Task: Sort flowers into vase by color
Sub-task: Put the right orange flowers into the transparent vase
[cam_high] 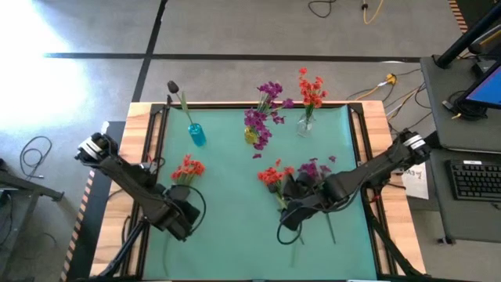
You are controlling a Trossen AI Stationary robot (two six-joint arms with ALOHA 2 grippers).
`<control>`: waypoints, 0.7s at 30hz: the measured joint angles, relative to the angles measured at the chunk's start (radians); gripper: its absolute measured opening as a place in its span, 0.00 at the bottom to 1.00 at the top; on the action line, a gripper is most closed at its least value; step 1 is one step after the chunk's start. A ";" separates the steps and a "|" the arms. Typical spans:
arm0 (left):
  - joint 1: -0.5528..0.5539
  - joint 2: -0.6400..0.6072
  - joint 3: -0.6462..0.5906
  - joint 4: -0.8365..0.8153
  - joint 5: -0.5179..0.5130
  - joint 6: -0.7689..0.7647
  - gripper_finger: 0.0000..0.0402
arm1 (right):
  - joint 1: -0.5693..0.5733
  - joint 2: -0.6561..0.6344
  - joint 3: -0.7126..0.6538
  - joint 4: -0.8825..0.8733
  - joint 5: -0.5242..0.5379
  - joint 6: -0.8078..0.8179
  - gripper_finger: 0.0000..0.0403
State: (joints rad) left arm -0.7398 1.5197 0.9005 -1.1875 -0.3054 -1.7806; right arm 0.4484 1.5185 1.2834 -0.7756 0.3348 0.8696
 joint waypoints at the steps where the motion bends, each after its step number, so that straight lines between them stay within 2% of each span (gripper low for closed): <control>1: 0.009 0.010 0.000 -0.011 0.000 -0.001 0.39 | 0.002 0.004 -0.001 -0.002 -0.010 0.005 0.89; 5: 0.041 0.051 0.000 -0.017 -0.001 0.006 0.39 | 0.016 0.011 -0.003 -0.045 -0.047 0.056 0.89; 13: 0.051 0.093 0.000 0.004 0.000 0.031 0.39 | 0.067 0.015 -0.031 -0.168 -0.108 0.294 0.89; 17: 0.051 0.098 0.000 0.023 -0.001 0.032 0.39 | 0.064 0.030 -0.061 -0.154 -0.046 0.343 0.89; 21: 0.051 0.091 0.001 0.026 0.000 0.054 0.39 | 0.010 0.073 -0.090 -0.145 0.026 0.342 0.89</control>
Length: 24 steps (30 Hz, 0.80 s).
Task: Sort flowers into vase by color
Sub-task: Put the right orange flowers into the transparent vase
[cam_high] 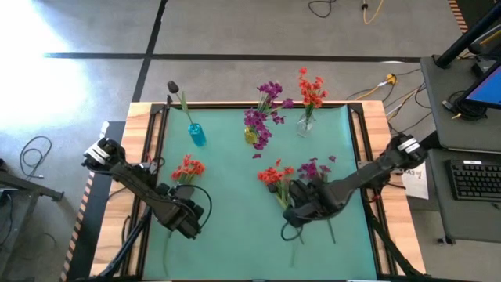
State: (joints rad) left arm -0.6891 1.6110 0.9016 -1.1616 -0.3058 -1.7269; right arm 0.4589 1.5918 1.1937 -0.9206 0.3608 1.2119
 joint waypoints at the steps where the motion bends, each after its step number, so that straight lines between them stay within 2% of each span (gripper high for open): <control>1: 0.000 -0.002 0.001 0.000 0.000 0.010 0.39 | -0.016 0.011 -0.009 0.012 0.006 -0.002 0.89; 7: -0.001 -0.006 0.017 -0.002 -0.012 0.079 0.39 | -0.103 0.083 -0.069 0.116 0.007 -0.053 0.88; 15: -0.001 -0.006 0.052 -0.004 -0.058 0.156 0.39 | -0.160 0.106 -0.150 0.290 0.006 -0.078 0.75; 19: -0.001 -0.006 0.063 -0.003 -0.084 0.166 0.39 | -0.161 0.105 -0.175 0.343 0.007 -0.079 0.64; 24: -0.001 -0.006 0.069 -0.001 -0.105 0.166 0.39 | -0.155 0.106 -0.187 0.417 0.007 -0.089 0.44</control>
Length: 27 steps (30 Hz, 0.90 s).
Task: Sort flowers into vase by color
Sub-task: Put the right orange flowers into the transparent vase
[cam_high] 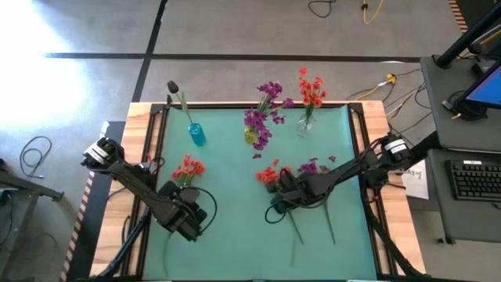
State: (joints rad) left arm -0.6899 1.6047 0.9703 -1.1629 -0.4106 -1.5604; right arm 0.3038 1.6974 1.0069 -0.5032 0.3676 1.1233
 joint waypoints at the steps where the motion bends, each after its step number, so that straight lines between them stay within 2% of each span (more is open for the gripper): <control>1: 0.000 0.000 0.000 0.000 0.000 0.000 0.39 | 0.002 0.000 0.000 0.004 0.001 -0.008 0.40; 7: 0.000 0.000 0.000 -0.001 -0.002 0.000 0.39 | 0.008 -0.040 0.007 0.004 0.001 -0.049 0.15; 11: 0.000 0.000 0.000 -0.003 -0.002 0.000 0.39 | 0.013 -0.080 0.029 0.000 0.001 -0.095 0.04; 21: 0.000 0.000 0.000 -0.004 -0.003 0.008 0.39 | 0.054 -0.165 0.113 -0.033 0.029 -0.166 0.03; 27: 0.001 -0.001 0.000 -0.003 -0.007 0.008 0.39 | 0.066 -0.156 0.091 -0.087 0.022 -0.139 0.05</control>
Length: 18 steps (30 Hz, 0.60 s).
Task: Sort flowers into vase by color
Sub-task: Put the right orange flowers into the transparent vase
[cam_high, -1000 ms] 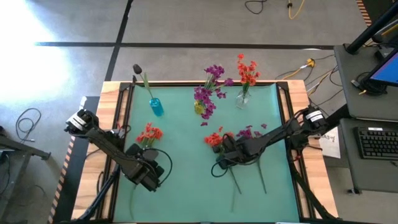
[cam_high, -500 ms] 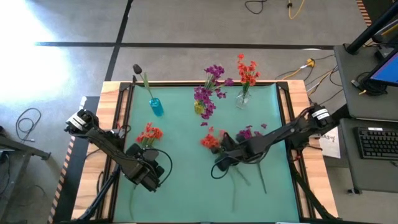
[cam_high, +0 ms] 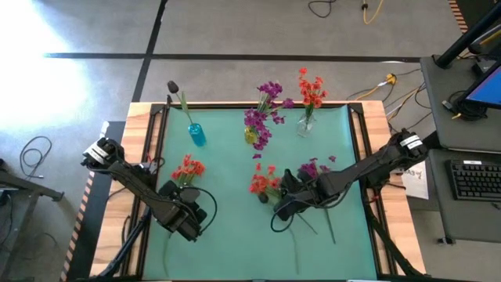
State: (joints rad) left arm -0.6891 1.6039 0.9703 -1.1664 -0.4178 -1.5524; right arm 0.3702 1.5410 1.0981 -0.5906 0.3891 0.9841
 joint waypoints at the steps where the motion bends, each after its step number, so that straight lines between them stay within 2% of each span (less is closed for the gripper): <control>1: 0.000 0.000 0.000 0.001 -0.005 0.000 0.39 | -0.001 0.000 -0.010 -0.013 0.001 0.008 0.06; 6: 0.000 0.000 0.000 0.004 -0.011 0.000 0.39 | -0.002 0.000 -0.039 -0.073 -0.019 0.012 0.19; 11: 0.000 0.000 0.000 0.003 -0.012 0.000 0.39 | 0.008 0.000 -0.044 -0.083 -0.094 -0.025 0.40; 18: 0.000 0.000 0.000 0.004 -0.019 0.000 0.39 | 0.032 0.004 -0.102 -0.077 -0.117 -0.046 0.66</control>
State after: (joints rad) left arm -0.6895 1.6039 0.9703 -1.1622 -0.4368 -1.5528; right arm 0.4026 1.5447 0.9958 -0.6680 0.2717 0.9378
